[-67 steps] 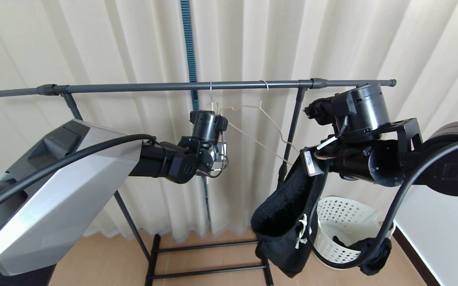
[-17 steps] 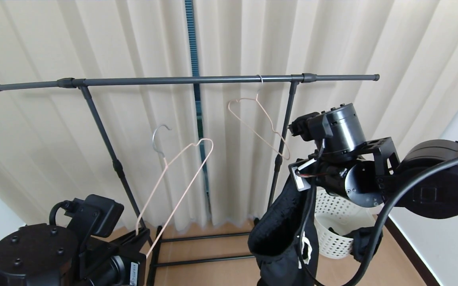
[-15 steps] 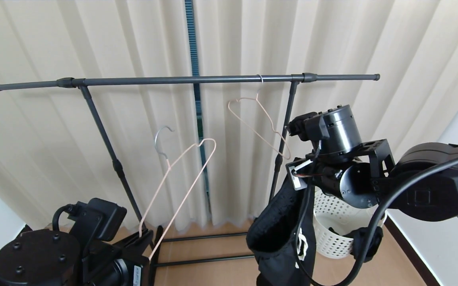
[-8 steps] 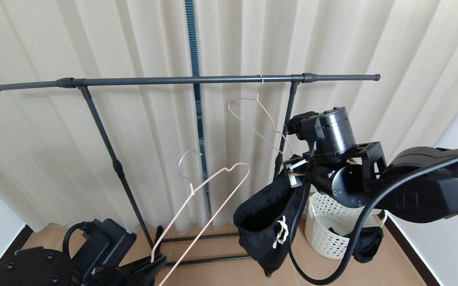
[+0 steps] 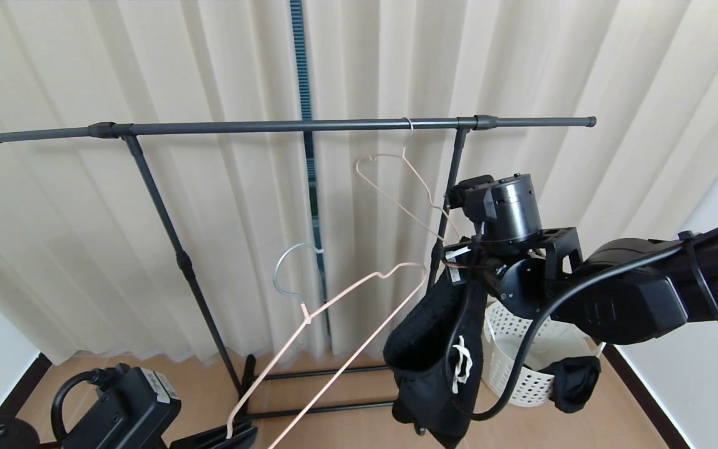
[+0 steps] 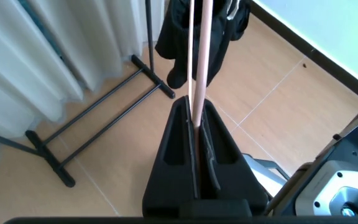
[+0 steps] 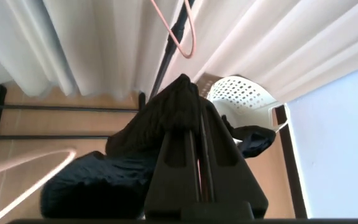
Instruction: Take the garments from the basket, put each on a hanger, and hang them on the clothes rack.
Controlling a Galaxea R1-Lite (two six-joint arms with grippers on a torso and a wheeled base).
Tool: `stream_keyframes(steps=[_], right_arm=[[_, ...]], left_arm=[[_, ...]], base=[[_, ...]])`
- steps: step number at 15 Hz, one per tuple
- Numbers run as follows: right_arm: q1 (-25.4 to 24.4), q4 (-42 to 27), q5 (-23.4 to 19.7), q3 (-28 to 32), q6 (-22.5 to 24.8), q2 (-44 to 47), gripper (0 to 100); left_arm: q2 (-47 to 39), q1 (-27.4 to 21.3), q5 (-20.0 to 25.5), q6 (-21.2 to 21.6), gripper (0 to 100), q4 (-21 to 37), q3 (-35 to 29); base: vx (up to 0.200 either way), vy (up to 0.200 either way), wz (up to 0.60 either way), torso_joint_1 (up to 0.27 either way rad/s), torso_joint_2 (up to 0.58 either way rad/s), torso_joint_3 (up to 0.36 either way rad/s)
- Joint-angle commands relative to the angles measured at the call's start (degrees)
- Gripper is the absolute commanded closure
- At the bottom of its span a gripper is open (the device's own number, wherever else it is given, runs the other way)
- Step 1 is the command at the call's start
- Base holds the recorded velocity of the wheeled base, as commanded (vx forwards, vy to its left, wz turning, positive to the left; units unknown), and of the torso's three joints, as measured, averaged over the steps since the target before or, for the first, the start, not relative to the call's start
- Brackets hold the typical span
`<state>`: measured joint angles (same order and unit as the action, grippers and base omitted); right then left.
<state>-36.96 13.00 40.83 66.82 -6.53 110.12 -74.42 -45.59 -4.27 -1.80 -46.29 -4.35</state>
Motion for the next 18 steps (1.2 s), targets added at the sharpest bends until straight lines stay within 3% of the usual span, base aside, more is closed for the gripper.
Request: stream_keyframes(steps=[1,6,18], right_arm=[[0.14,1.68,-0.05,0.24,-0.06,1.42,100],[-0.57,4.14,-0.22,0.07,-0.23,1.59,100],[-9.97,3.88,-0.48,-3.62,-0.23,-4.03,100]], left_arm=[[0.77,-0.55,0.05,-0.04,100,-0.03,0.31],[0.24,-2.75,-0.04,0.05,100,-0.03,0.22],[-4.15,0.5,-0.13,-0.04,100,-5.22,0.48]], base=[[0.0,0.0,0.0,0.0,0.0,0.0],[0.0,0.0,0.0,0.0,0.0,0.0],[0.0,0.0,0.0,0.0,0.0,0.0]])
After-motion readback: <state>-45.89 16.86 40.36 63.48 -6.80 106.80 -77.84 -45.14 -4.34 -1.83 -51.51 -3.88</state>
